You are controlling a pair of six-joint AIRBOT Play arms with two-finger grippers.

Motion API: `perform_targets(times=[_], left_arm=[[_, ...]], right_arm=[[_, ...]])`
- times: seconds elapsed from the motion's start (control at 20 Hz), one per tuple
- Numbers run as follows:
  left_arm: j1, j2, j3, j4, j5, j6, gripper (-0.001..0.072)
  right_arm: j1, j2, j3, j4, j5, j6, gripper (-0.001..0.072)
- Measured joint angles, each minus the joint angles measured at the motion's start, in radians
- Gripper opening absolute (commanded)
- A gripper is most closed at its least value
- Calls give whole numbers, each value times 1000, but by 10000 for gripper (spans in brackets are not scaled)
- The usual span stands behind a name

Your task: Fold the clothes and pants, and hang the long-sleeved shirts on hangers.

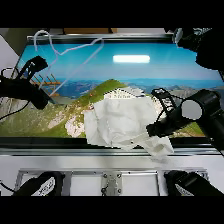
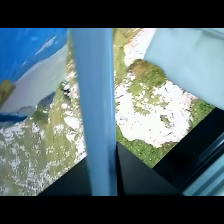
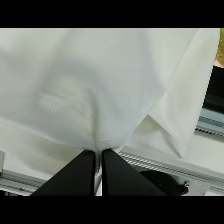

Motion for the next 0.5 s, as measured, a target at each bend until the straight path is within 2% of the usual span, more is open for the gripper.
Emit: perform_targets(times=[0.2,0.4,0.5], left_arm=[[-3,27,0,-111,-91,127,19],[-3,43,-35,-153,-241,239,19],[-3,64,-97,-156,-275,284,19]], right_arm=[[0,0,0,0,0,0,32],[0,0,0,0,0,0,32],[0,0,0,0,0,0,32]])
